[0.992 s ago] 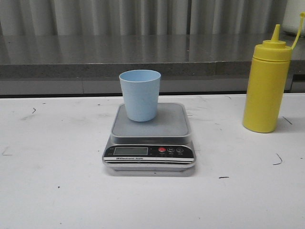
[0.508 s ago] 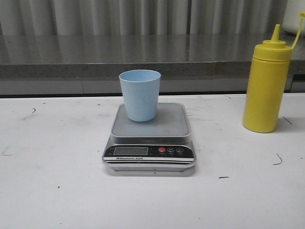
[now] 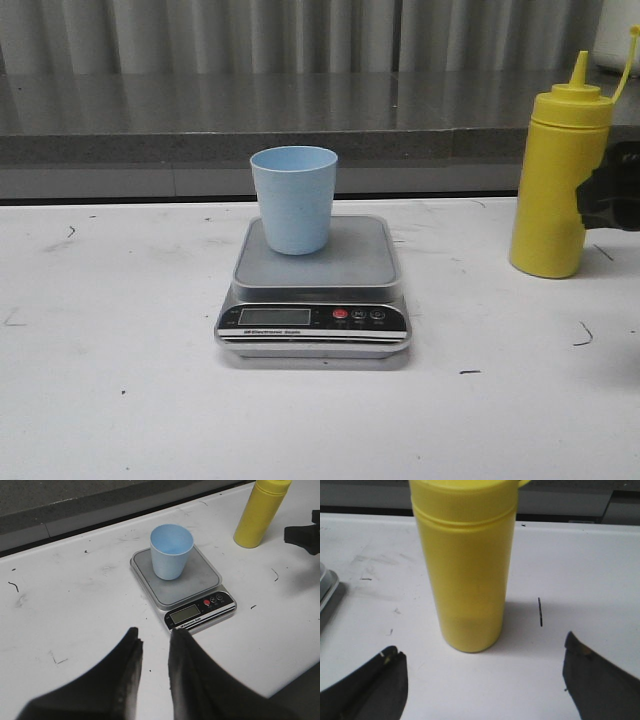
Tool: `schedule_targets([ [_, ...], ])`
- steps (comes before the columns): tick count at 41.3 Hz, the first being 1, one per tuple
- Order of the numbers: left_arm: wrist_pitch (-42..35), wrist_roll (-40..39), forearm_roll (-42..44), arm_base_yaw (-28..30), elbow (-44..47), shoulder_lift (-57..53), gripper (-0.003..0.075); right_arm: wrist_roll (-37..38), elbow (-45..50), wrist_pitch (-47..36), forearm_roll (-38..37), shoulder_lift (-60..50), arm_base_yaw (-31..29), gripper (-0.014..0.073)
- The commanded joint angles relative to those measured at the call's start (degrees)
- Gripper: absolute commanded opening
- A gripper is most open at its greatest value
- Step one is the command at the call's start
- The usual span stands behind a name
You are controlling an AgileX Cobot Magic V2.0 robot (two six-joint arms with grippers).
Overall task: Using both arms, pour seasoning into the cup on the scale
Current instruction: 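Grasp the yellow squeeze bottle with the right gripper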
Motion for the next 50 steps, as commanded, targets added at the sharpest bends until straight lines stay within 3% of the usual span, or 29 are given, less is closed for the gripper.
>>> schedule_targets([
  [1, -4.3, 0.0, -0.5, -0.4, -1.5, -0.1, 0.0134, 1.2, -1.0, -12.4, -0.1, 3.1, 0.0, 0.0646],
  [15, -4.3, 0.0, -0.5, -0.4, -1.5, -0.1, 0.0134, 1.4, -2.3, -33.1, -5.7, 15.3, 0.0, 0.0646],
  [50, -4.3, 0.0, -0.5, -0.4, -1.5, -0.1, 0.0134, 1.5, -19.1, -30.6, -4.6, 29.4, -0.2, 0.0646],
])
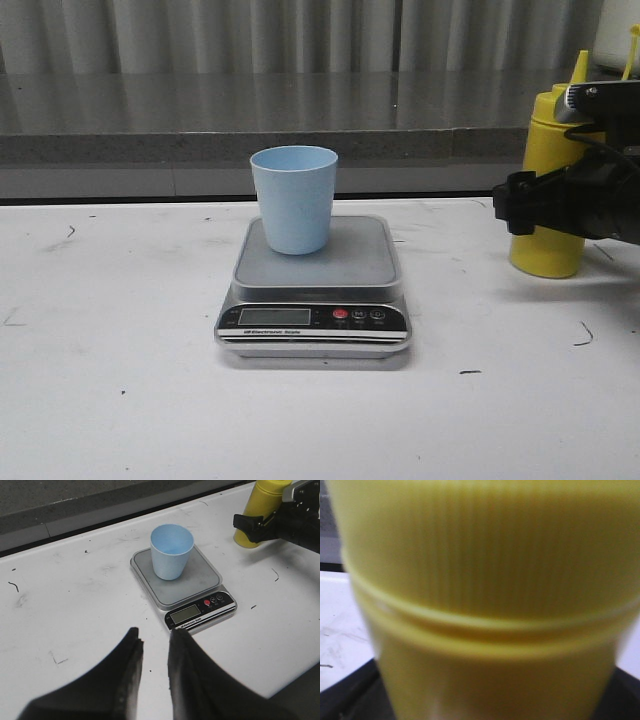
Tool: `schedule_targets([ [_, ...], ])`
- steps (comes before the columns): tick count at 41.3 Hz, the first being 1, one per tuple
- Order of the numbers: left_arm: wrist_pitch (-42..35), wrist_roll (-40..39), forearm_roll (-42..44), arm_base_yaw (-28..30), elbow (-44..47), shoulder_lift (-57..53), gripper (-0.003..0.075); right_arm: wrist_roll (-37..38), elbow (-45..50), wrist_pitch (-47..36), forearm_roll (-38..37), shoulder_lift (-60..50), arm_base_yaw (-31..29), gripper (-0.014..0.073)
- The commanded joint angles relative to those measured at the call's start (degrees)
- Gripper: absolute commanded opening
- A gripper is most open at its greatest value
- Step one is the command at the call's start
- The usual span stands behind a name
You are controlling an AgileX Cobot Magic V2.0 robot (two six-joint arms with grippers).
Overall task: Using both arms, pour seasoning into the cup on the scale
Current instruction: 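Grasp the yellow squeeze bottle with the right gripper, then lift the bottle and tilt its nozzle down toward the cup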
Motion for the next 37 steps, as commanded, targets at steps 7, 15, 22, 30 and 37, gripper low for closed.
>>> schedule_targets([
  [7, -4.3, 0.0, -0.5, -0.4, -1.5, -0.1, 0.0134, 0.2, -3.8, -2.1, 0.2, -0.9, -0.2, 0.0538],
  [15, -4.3, 0.0, -0.5, -0.4, -1.5, -0.1, 0.0134, 0.1, -3.7, -2.0, 0.2, -1.2, -0.2, 0.0339],
  [22, -4.3, 0.0, -0.5, -0.4, -1.5, -0.1, 0.0134, -1.8, -3.4, 4.6, 0.2, -6.3, -0.2, 0.0341],
  [30, -4.3, 0.0, -0.5, -0.4, -1.5, -0.1, 0.0134, -10.4, -3.5, 15.6, -1.5, -17.3, -0.2, 0.0341],
  [37, -4.3, 0.0, -0.5, -0.4, -1.5, -0.1, 0.0134, -17.1, -5.6, 31.1, -6.8, -26.5, -0.1, 0.0341],
])
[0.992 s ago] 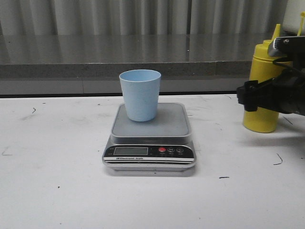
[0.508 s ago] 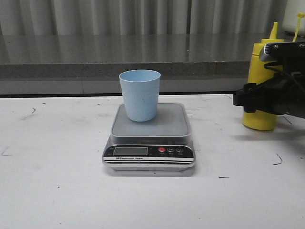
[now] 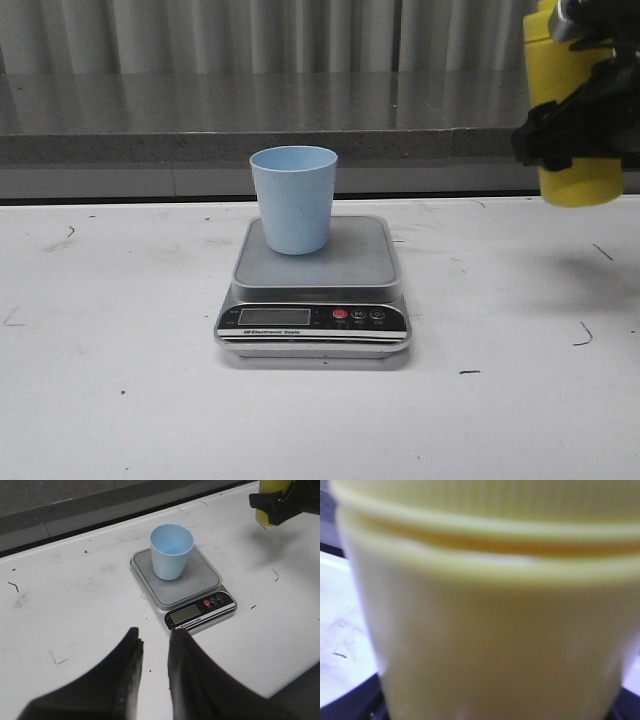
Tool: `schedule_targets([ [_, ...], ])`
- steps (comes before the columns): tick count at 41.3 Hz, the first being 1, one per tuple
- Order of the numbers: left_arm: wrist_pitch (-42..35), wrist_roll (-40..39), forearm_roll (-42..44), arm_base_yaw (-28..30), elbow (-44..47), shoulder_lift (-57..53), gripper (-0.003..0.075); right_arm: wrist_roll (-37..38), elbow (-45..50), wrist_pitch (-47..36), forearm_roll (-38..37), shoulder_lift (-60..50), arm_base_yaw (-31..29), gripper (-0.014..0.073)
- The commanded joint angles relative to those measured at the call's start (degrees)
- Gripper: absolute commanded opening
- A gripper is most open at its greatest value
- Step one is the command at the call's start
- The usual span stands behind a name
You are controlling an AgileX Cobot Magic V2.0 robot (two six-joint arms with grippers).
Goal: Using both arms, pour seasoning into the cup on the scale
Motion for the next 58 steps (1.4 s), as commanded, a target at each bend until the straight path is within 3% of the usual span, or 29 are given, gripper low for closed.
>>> schedule_targets([
  [1, -4.3, 0.0, -0.5, -0.4, -1.5, -0.1, 0.0134, -5.2, -3.7, 4.2, -4.2, -7.2, 0.2, 0.0341],
  [14, -4.3, 0.0, -0.5, -0.4, -1.5, -0.1, 0.0134, -24.8, -19.5, 39.5, -14.3, -9.4, 11.5, 0.0339],
  [24, -4.3, 0.0, -0.5, -0.4, -1.5, -0.1, 0.0134, -23.5, -29.8, 55.3, -32.9, -4.0, 18.7, 0.0339],
  [31, -4.3, 0.0, -0.5, -0.4, -1.5, -0.1, 0.0134, -13.4, -34.4, 64.6, -52.6, 0.0, 23.2, 0.0339],
  [40, -4.3, 0.0, -0.5, -0.4, -1.5, -0.1, 0.0134, -10.8, -34.9, 66.9, -75.0, 3.8, 26.1, 0.0339],
  [43, -4.3, 0.0, -0.5, -0.4, -1.5, -0.1, 0.0134, -10.8, -34.9, 66.7, -79.2, 4.3, 26.1, 0.0339],
  [58, -4.3, 0.0, -0.5, -0.4, -1.5, -0.1, 0.0134, -10.8, -34.9, 65.0, -82.4, 4.7, 26.1, 0.0339],
])
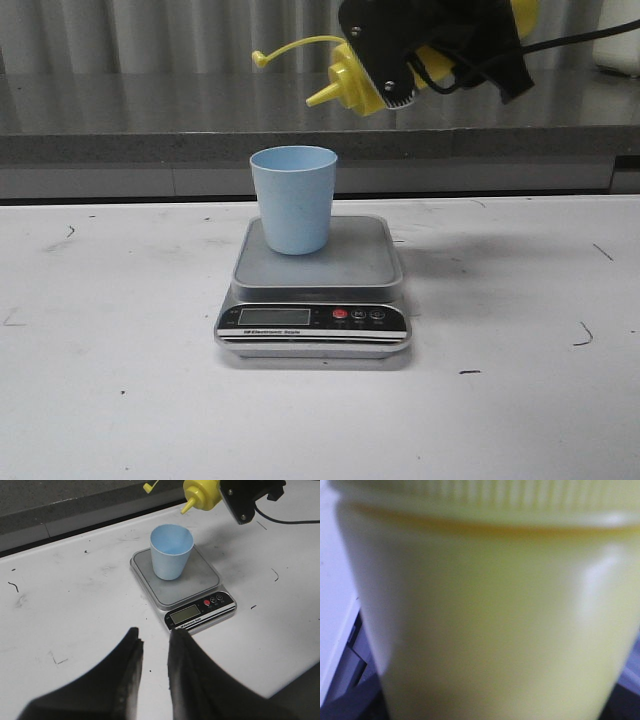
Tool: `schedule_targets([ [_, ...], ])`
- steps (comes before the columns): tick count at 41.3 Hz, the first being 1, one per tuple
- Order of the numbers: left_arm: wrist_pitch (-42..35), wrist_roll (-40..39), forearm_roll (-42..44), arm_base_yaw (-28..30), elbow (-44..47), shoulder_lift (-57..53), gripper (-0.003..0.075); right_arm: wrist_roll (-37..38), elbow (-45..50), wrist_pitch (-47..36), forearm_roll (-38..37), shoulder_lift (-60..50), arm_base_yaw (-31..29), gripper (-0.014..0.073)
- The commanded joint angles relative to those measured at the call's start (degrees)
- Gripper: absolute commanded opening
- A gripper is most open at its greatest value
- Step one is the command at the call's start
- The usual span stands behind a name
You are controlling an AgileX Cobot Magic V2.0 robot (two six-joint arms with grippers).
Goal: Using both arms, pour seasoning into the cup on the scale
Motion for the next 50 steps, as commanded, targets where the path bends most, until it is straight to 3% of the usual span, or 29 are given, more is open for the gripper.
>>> schedule_targets([
  [1, -4.3, 0.0, -0.5, -0.4, -1.5, -0.1, 0.0134, 0.2, -2.2, 0.4, -4.9, -3.3, 0.0, 0.0339],
  [30, -4.3, 0.0, -0.5, -0.4, -1.5, -0.1, 0.0134, 2.4, -2.2, 0.4, -4.4, -3.3, 0.0, 0.0339],
  [36, -4.3, 0.0, -0.5, -0.4, -1.5, -0.1, 0.0134, 15.2, -2.2, 1.0, -1.5, -3.3, -0.1, 0.0339],
  [43, -4.3, 0.0, -0.5, -0.4, -1.5, -0.1, 0.0134, 39.9, -2.2, 3.0, 2.2, -4.2, -1.6, 0.0339],
  [50, -4.3, 0.0, -0.5, -0.4, -1.5, -0.1, 0.0134, 50.7, -2.1, 8.0, 7.9, -7.1, -3.3, 0.0339],
])
